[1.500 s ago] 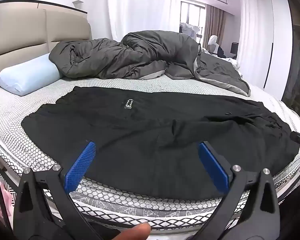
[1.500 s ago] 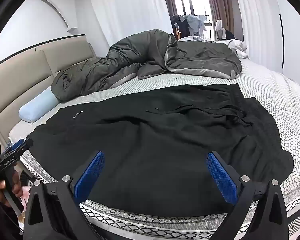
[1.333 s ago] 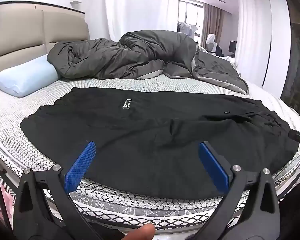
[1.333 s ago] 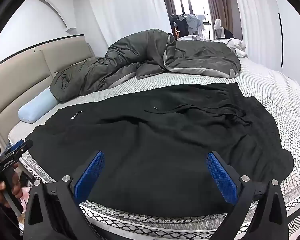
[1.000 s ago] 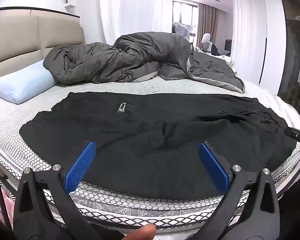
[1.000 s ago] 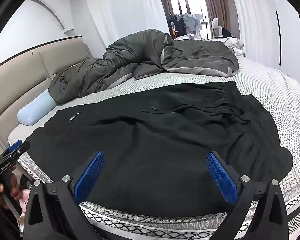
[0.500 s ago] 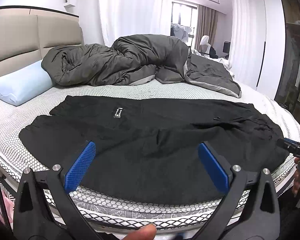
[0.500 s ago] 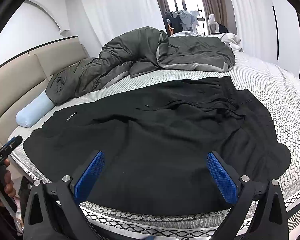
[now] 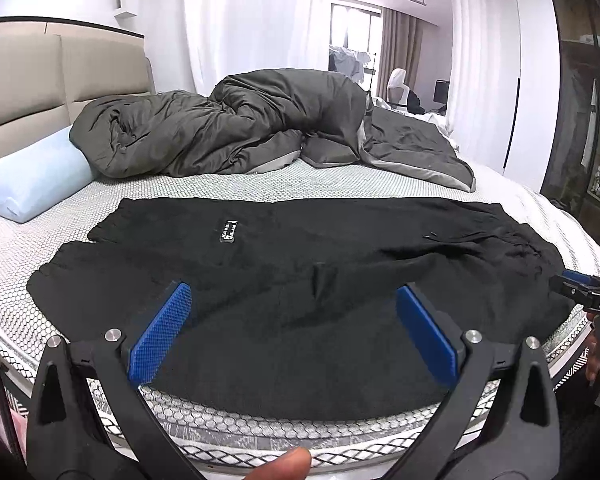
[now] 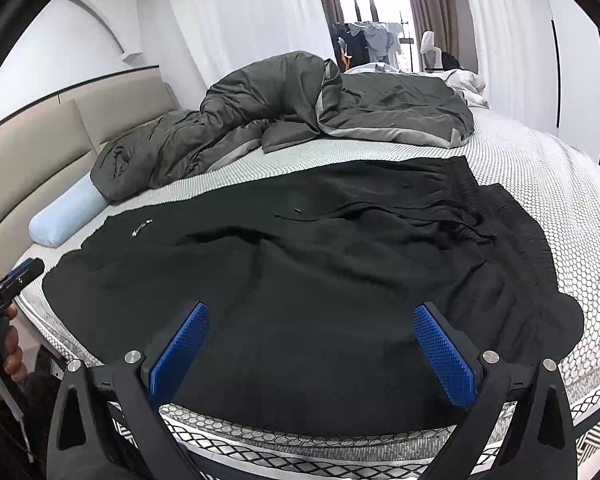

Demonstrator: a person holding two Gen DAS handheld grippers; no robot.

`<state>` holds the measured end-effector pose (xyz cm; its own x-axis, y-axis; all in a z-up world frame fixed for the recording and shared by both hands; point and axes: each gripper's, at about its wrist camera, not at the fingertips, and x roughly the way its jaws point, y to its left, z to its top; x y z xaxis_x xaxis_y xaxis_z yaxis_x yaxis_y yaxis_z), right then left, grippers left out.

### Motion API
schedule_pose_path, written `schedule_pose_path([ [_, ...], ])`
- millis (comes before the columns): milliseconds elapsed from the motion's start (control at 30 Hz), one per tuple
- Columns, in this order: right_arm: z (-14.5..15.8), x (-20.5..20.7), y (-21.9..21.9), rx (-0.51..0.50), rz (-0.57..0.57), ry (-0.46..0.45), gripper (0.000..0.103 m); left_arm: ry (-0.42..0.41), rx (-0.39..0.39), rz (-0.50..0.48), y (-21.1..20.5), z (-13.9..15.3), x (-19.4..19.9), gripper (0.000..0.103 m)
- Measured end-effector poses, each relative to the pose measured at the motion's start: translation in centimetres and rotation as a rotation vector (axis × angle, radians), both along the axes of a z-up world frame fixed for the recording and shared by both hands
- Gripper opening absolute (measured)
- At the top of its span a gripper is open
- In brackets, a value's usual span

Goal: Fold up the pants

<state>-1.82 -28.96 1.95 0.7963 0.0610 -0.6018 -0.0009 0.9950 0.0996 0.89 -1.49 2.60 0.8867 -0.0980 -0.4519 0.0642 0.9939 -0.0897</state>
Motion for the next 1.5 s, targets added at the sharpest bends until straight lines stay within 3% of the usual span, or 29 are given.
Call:
schedule_pose_path([
  [300,-0.5,0.5,0.6,-0.011,-0.001,0.028,0.103,0.065,-0.054,0.095,3.6,-2.5,2.2,0.102],
  [500,-0.4,0.5,0.8,-0.012,0.0,0.023,0.103,0.042,-0.059,0.123,4.8,-2.4,0.9,0.102],
  [1500,-0.5,0.6,1.4,-0.022,0.005,0.018,0.103,0.082,-0.063,0.159,4.6,-2.9,0.6,0.102],
])
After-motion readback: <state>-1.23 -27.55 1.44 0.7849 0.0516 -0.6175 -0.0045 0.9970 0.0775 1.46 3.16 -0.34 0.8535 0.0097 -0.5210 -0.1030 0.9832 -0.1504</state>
